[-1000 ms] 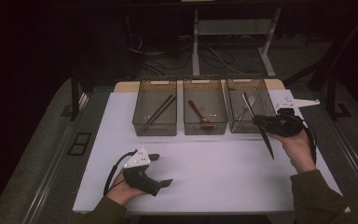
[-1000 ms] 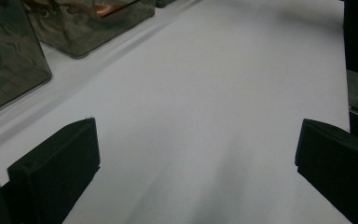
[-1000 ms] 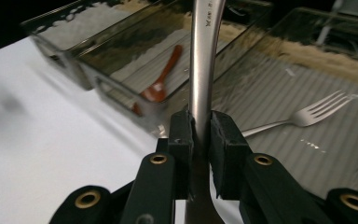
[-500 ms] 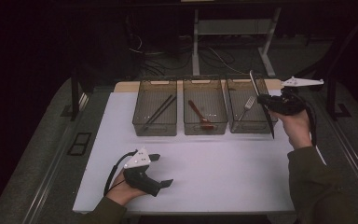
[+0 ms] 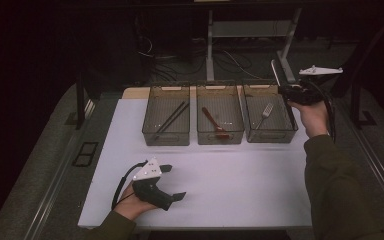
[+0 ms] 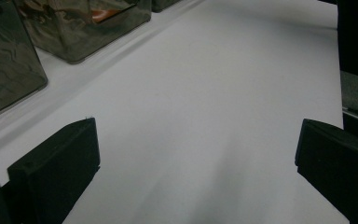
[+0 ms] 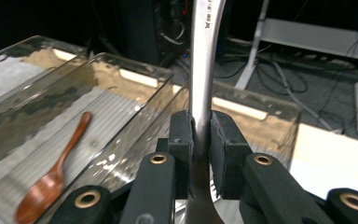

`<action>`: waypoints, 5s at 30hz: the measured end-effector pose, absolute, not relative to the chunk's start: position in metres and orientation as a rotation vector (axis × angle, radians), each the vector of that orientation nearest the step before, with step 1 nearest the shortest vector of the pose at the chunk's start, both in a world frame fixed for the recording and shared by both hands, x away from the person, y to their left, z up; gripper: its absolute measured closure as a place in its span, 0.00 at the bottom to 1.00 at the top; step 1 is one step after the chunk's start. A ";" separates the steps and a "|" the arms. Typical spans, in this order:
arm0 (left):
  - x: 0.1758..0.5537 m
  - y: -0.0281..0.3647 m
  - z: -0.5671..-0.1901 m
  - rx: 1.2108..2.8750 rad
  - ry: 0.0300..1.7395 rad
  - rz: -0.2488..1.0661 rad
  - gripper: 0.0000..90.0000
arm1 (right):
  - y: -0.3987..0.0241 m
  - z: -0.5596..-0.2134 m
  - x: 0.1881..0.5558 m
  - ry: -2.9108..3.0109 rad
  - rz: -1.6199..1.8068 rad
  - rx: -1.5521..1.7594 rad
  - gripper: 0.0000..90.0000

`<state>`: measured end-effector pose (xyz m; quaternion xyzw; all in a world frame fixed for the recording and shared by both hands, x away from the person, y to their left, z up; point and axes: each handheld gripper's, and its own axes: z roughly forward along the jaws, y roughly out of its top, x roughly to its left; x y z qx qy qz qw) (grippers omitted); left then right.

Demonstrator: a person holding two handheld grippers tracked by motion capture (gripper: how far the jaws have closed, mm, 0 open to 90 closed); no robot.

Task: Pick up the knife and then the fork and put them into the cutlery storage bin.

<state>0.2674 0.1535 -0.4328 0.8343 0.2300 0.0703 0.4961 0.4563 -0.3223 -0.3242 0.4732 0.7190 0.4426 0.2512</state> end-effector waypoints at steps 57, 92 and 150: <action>0.267 0.153 -0.432 2.022 0.554 0.168 0.00 | -0.312 -0.372 0.445 2.147 1.184 1.300 0.44; 0.267 0.155 -0.434 2.022 0.570 0.177 0.00 | -0.292 -0.389 0.348 2.176 1.327 1.199 0.24; 0.265 0.155 -0.433 2.026 0.574 0.188 0.00 | -0.306 -0.445 0.255 2.292 1.453 1.088 0.21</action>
